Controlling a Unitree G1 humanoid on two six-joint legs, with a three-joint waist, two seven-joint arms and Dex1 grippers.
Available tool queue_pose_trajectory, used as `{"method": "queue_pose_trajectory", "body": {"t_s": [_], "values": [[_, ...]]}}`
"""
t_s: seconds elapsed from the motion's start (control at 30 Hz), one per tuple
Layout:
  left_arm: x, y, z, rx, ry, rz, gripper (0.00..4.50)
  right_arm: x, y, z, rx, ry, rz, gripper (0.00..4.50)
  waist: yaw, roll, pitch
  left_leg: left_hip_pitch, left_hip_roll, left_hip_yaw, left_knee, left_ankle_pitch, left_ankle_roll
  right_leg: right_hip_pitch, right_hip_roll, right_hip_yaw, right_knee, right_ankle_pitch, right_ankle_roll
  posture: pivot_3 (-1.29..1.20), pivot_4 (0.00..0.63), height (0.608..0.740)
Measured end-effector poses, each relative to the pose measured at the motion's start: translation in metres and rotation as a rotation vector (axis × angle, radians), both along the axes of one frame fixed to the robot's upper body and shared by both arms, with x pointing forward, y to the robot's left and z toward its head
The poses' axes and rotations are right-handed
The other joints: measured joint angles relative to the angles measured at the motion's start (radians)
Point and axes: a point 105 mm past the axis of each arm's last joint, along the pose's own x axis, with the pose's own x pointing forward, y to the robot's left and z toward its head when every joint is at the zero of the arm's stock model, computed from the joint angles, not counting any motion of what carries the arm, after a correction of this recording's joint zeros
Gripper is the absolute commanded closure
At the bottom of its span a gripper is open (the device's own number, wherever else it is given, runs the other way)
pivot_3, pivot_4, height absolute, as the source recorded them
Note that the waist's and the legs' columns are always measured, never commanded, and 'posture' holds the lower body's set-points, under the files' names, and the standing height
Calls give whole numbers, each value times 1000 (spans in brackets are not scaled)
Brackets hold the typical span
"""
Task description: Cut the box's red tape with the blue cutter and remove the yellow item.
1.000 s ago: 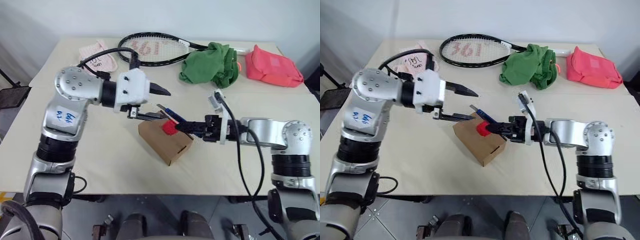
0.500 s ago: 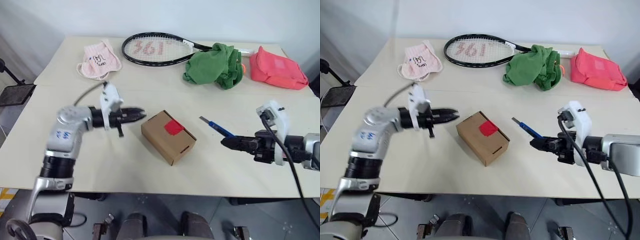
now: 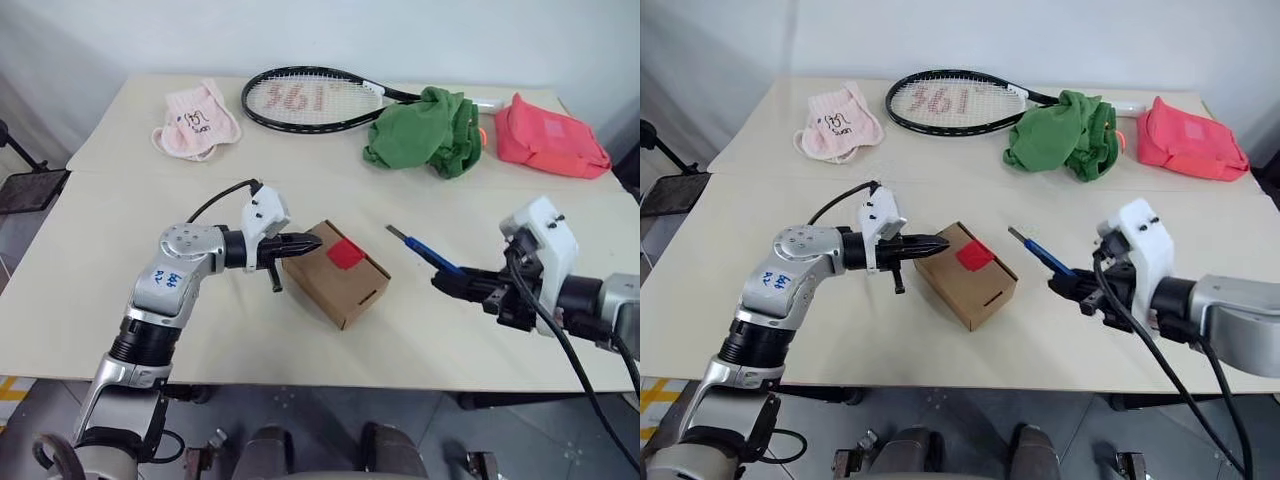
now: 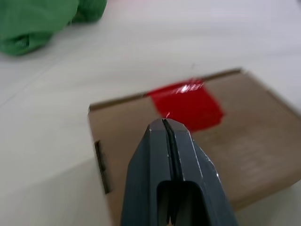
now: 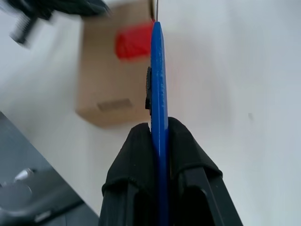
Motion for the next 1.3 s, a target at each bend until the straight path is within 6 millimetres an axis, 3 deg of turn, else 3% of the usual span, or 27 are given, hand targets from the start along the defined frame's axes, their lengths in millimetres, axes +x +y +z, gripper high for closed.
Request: {"method": "queue_pose_trajectory", "body": {"t_s": [0.17,0.6,0.83,1.3], "values": [[1,-4,-7,46,15,-1,4500,7,21,-10,-96,92,60,4417,5,0,0,-1,0,-1,0,0,0,0,0,-1,-1,0,0,0,150,740],[3,-6,-4,94,-9,12,4500,43,44,-13,-115,158,30,4417,1,0,0,-2,0,0,0,0,0,-1,0,-1,0,0,0,0,150,740],[-1,-9,-5,105,-7,18,4500,56,42,-21,-166,190,-46,4417,2,0,0,-3,0,-1,0,0,0,-2,0,-2,0,0,0,0,150,740],[-6,-7,-6,131,14,65,4500,59,43,-29,-190,216,-58,4417,1,0,0,-2,0,0,0,0,0,-2,0,-1,1,0,0,0,150,740]]}}
